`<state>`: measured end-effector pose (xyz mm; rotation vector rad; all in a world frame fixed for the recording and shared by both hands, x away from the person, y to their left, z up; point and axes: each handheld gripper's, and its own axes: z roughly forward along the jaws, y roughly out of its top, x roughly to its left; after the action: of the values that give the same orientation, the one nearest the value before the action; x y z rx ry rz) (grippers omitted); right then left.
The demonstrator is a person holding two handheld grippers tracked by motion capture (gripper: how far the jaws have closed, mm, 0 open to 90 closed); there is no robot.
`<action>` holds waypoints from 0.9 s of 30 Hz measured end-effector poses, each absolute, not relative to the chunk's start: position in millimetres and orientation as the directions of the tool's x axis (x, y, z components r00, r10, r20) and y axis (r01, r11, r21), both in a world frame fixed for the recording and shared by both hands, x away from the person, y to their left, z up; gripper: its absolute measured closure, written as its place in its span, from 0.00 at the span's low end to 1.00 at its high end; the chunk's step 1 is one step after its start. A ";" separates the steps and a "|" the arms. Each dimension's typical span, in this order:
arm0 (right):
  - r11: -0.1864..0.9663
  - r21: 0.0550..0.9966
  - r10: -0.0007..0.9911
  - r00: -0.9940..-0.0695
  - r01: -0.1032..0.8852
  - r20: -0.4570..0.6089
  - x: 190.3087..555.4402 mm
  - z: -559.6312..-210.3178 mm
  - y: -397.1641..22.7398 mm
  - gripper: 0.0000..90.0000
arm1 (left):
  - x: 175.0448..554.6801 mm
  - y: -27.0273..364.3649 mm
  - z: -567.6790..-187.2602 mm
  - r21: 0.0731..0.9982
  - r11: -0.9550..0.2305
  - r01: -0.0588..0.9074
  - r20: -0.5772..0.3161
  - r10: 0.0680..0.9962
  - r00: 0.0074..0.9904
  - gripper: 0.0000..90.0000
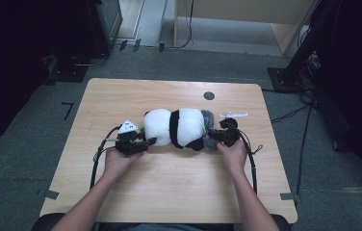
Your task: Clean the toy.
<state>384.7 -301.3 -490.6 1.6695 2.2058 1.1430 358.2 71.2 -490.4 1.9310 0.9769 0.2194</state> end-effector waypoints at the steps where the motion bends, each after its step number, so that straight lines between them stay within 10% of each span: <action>1: 0.077 0.647 0.874 -0.363 0.759 0.323 384.2 -488.4 -304.3 0.89 | 358.2 71.2 -490.4 0.802 -0.252 0.542 -0.228 0.709 0.667 0.56; 18: -0.005 0.796 0.867 -0.394 0.605 0.305 374.0 -413.3 -327.6 0.89 | 359.8 70.7 -490.8 0.802 -0.255 0.540 -0.227 0.707 0.670 0.56; 27: 0.032 0.772 0.846 -0.428 0.635 0.318 385.1 -427.6 -304.6 0.89 | 359.8 70.0 -491.6 0.801 -0.255 0.542 -0.229 0.706 0.670 0.56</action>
<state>385.1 -304.6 -427.6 1.5307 2.0785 1.3483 359.8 70.0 -491.6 1.9339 0.9740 0.2170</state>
